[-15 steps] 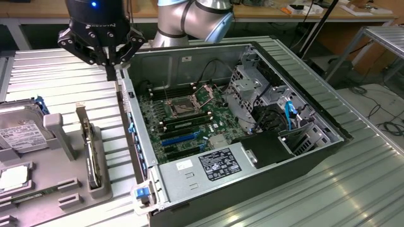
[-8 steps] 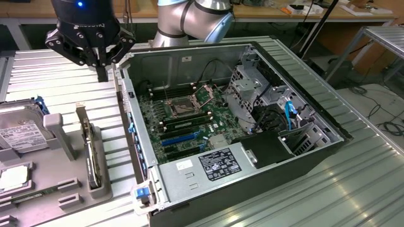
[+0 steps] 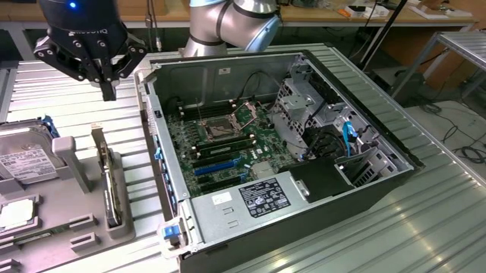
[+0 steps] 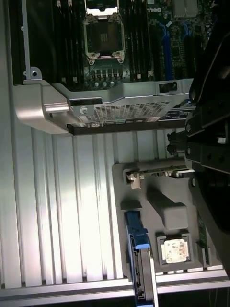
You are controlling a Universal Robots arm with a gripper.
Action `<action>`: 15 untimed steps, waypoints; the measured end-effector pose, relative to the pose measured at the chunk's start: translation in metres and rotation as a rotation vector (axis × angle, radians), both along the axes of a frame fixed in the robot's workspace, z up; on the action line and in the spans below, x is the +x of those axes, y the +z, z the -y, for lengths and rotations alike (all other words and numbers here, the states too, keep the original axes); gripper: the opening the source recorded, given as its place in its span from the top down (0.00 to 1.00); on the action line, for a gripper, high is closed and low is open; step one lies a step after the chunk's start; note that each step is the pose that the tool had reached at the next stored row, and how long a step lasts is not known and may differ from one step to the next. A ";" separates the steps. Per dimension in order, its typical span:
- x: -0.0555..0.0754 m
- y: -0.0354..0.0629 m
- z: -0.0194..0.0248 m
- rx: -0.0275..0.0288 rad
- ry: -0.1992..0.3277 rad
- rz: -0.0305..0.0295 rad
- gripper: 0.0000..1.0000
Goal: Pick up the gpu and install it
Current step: 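Reach for the gpu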
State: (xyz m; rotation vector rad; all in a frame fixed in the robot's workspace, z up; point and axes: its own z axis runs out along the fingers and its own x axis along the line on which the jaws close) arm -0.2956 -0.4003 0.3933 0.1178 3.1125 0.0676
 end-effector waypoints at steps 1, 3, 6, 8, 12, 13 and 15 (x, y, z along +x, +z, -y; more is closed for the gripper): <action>-0.001 0.0000 0.0007 -0.0001 0.000 0.0000 0.89; -0.004 0.0000 0.0024 -0.0001 0.000 -0.0001 0.89; -0.009 0.0000 0.0057 0.0000 0.000 0.0000 0.89; -0.015 0.0000 0.0106 0.0000 0.000 -0.0001 0.89; -0.021 0.0000 0.0163 0.0001 0.000 0.0000 0.89; -0.023 0.0000 0.0177 0.0001 0.000 0.0000 0.89; -0.026 0.0000 0.0209 0.0001 0.000 0.0000 0.89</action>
